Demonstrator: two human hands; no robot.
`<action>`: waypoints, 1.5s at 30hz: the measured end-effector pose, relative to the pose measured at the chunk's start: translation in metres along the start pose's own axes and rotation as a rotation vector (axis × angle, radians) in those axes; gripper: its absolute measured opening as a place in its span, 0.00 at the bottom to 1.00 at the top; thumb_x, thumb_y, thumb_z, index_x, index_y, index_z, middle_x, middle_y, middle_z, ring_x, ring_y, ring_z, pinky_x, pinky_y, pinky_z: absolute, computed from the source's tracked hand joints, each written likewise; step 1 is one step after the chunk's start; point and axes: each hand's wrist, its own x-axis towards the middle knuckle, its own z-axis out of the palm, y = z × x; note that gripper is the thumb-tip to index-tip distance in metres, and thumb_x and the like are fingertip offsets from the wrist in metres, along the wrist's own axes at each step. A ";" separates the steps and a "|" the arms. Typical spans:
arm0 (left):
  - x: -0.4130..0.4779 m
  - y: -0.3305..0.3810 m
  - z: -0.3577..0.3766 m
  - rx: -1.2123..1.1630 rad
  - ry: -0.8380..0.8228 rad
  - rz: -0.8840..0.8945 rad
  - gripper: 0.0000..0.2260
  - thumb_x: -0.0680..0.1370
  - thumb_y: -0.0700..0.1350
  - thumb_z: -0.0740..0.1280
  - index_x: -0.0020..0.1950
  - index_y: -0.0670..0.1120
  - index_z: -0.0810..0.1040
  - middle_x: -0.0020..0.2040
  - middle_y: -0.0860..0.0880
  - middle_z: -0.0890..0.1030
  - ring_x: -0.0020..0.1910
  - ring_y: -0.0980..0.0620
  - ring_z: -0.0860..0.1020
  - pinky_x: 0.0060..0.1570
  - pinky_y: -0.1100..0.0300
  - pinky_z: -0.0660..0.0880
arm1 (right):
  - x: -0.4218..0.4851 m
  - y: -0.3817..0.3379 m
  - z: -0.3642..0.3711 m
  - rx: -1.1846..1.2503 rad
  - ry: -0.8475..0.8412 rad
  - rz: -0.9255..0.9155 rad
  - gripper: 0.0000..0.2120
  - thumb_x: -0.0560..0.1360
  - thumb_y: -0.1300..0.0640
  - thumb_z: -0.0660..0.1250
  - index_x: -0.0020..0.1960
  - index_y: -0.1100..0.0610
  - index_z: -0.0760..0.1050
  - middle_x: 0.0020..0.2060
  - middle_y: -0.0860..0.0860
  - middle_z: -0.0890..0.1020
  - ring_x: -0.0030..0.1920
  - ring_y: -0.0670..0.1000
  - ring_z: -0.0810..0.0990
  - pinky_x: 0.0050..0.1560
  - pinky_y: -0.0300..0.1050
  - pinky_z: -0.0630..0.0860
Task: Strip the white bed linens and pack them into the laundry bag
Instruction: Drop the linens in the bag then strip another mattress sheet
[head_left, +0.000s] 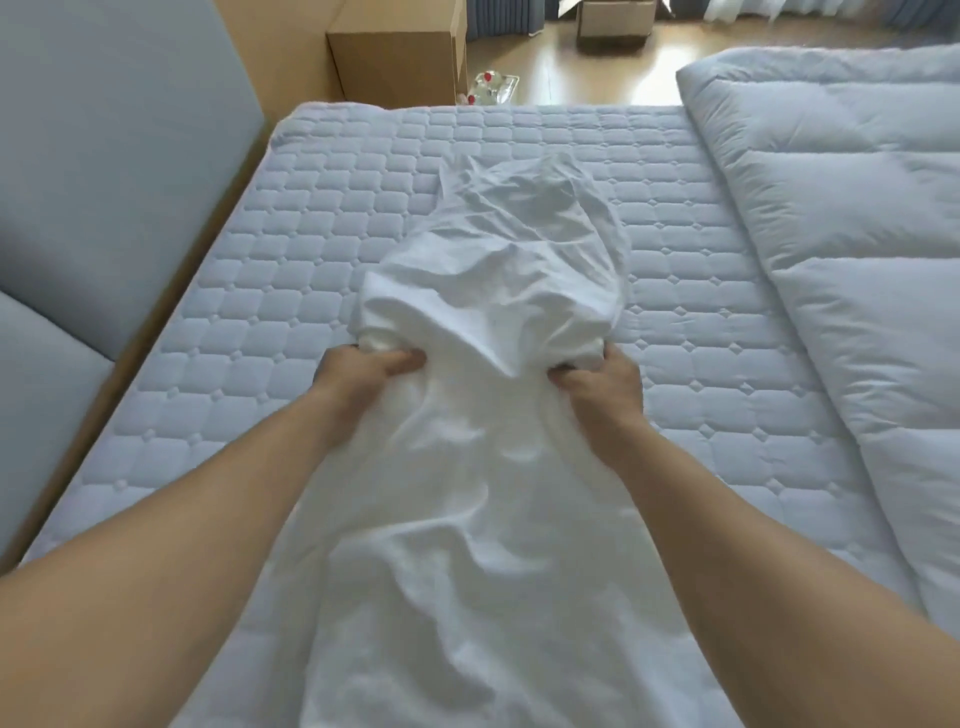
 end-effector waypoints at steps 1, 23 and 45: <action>-0.011 0.016 -0.004 -0.011 -0.025 0.038 0.18 0.63 0.50 0.82 0.47 0.44 0.84 0.45 0.45 0.87 0.40 0.45 0.85 0.42 0.53 0.82 | -0.008 -0.019 -0.006 0.082 0.004 -0.046 0.19 0.60 0.54 0.71 0.51 0.51 0.80 0.44 0.50 0.84 0.49 0.57 0.83 0.52 0.53 0.80; -0.311 -0.206 -0.089 0.166 0.046 -0.201 0.12 0.77 0.53 0.69 0.42 0.44 0.79 0.44 0.44 0.81 0.44 0.43 0.77 0.50 0.49 0.77 | -0.359 0.140 -0.106 -0.229 0.084 0.349 0.26 0.74 0.32 0.67 0.51 0.56 0.78 0.44 0.52 0.82 0.42 0.51 0.80 0.40 0.49 0.75; -0.220 -0.276 -0.009 0.885 -0.022 0.327 0.40 0.66 0.81 0.42 0.73 0.71 0.29 0.78 0.56 0.29 0.76 0.45 0.27 0.69 0.29 0.35 | -0.295 0.199 -0.022 -0.907 -0.180 -0.029 0.48 0.60 0.13 0.41 0.73 0.28 0.27 0.72 0.38 0.21 0.72 0.45 0.19 0.69 0.80 0.36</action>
